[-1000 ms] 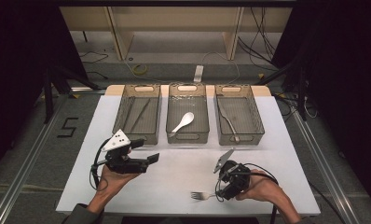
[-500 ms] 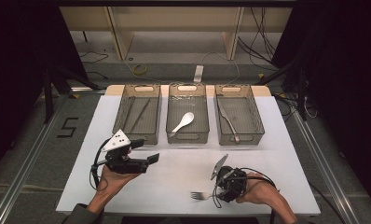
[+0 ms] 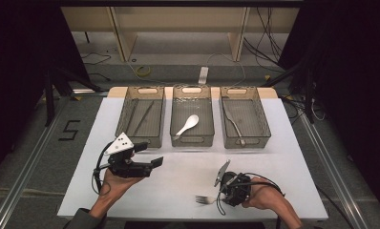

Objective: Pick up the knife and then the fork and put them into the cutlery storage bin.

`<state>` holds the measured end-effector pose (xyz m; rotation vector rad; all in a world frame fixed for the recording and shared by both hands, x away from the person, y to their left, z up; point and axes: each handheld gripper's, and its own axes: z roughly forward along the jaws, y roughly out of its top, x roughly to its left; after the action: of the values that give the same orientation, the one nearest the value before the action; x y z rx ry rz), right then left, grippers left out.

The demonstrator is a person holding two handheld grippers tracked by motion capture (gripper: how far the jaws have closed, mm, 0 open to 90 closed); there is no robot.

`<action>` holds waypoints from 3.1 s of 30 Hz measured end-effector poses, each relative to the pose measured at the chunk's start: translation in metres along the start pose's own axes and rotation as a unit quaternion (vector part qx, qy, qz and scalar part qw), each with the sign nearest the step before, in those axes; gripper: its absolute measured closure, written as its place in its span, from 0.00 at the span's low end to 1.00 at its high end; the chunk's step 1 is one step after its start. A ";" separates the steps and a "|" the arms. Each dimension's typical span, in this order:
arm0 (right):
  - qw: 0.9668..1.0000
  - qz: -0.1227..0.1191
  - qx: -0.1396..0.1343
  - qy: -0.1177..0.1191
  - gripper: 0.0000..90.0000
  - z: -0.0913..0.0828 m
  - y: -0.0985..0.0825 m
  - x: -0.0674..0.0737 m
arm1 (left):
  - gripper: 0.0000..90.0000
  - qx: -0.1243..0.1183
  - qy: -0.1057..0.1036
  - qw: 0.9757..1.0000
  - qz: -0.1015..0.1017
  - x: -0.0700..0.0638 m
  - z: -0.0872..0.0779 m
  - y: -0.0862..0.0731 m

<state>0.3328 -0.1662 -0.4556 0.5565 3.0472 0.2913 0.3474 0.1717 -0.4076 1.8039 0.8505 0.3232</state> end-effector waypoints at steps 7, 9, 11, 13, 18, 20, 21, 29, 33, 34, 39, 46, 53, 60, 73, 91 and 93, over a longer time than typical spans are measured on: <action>1.000 0.003 0.003 -0.001 0.90 0.000 0.001 -0.001 | 0.18 0.002 -0.001 1.000 0.000 0.000 0.000 0.000; 1.000 -0.002 0.005 0.002 0.92 0.000 0.001 -0.001 | 0.18 0.002 -0.001 1.000 0.000 0.000 0.000 0.000; 1.000 -0.005 0.005 0.004 0.93 0.000 0.001 -0.002 | 0.18 0.001 -0.001 1.000 -0.001 0.000 0.000 0.000; 1.000 -0.005 0.004 0.006 0.93 0.000 0.001 -0.002 | 0.18 0.001 -0.001 1.000 -0.001 0.001 0.000 0.000; 1.000 0.006 -0.001 0.012 0.94 0.000 0.000 -0.003 | 0.18 0.001 -0.001 1.000 -0.001 0.001 0.000 0.000; 1.000 0.005 -0.002 0.013 0.94 -0.001 0.000 -0.003 | 0.18 0.001 0.000 1.000 -0.001 0.001 0.000 0.000; 1.000 0.006 -0.004 0.014 0.94 -0.001 0.000 -0.004 | 0.18 0.000 0.000 1.000 -0.002 0.001 0.000 0.000; 0.999 0.015 -0.026 0.015 0.94 -0.010 -0.003 -0.010 | 0.18 -0.001 0.000 1.000 -0.003 0.001 0.000 0.000; 0.998 0.033 -0.052 0.014 0.94 -0.024 -0.007 -0.018 | 0.18 -0.002 0.001 1.000 -0.004 0.002 -0.001 0.000; 0.997 0.036 -0.061 0.012 0.94 -0.028 -0.008 -0.022 | 0.18 -0.004 0.001 1.000 -0.004 0.002 -0.001 0.000; 0.993 0.064 -0.103 0.005 0.94 -0.049 -0.013 -0.041 | 0.18 -0.006 0.001 1.000 -0.006 0.002 -0.001 0.000; 0.983 0.101 -0.153 -0.015 0.94 -0.074 -0.012 -0.071 | 0.18 -0.010 0.000 1.000 -0.008 0.002 -0.001 0.000; 0.971 0.139 -0.192 -0.035 0.94 -0.097 -0.008 -0.104 | 0.18 -0.011 -0.002 1.000 -0.010 0.003 -0.002 0.000; 0.961 0.172 -0.210 -0.050 0.94 -0.111 0.002 -0.135 | 0.18 -0.012 -0.002 1.000 -0.009 0.003 -0.002 0.000; 0.946 0.226 -0.225 -0.065 0.94 -0.117 0.011 -0.180 | 0.18 -0.014 -0.003 1.000 -0.009 0.003 -0.002 0.000; 0.930 0.292 -0.208 -0.085 0.94 -0.101 0.015 -0.220 | 0.18 -0.020 -0.003 1.000 -0.009 0.003 -0.004 0.000; 0.928 0.297 -0.206 -0.089 0.94 -0.100 0.015 -0.223 | 0.18 -0.019 -0.002 1.000 -0.006 0.003 -0.004 0.001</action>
<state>0.5397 -0.2493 -0.3555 1.3581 2.4545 0.8133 0.3470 0.1763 -0.4059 1.7621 0.8463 0.3249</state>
